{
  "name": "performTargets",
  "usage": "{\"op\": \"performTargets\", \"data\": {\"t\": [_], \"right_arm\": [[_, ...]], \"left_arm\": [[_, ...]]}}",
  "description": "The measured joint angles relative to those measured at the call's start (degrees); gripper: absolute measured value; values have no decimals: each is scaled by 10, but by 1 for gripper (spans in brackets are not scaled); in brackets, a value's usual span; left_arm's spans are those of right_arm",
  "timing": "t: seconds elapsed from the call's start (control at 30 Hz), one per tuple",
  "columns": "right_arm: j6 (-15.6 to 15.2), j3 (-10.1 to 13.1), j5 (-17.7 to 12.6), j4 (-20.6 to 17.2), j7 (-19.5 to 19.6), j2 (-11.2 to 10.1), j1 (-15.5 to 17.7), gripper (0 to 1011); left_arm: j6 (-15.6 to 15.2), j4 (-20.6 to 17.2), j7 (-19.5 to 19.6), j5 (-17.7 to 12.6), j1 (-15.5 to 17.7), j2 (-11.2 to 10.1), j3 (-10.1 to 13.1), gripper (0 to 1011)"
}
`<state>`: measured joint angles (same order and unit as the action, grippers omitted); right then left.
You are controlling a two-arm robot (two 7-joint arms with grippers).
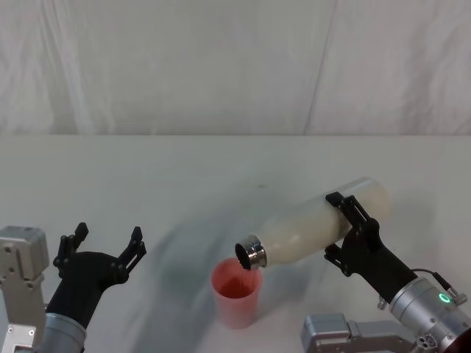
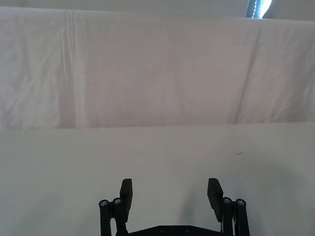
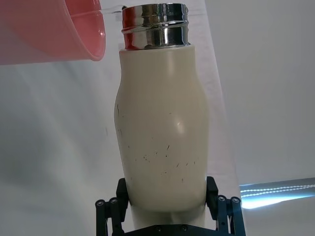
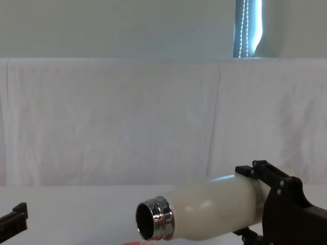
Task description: Grasp the thermos with one hand and pour water into the cup lid.
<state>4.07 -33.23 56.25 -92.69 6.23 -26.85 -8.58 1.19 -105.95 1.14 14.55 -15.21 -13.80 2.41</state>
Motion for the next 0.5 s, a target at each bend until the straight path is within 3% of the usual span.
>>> {"op": "performTargets", "data": {"t": [0.5], "right_arm": [[0,0,1,0,0,-1,-1,955]], "left_arm": [[0,0,0,0,0,0,0,1001]]}}
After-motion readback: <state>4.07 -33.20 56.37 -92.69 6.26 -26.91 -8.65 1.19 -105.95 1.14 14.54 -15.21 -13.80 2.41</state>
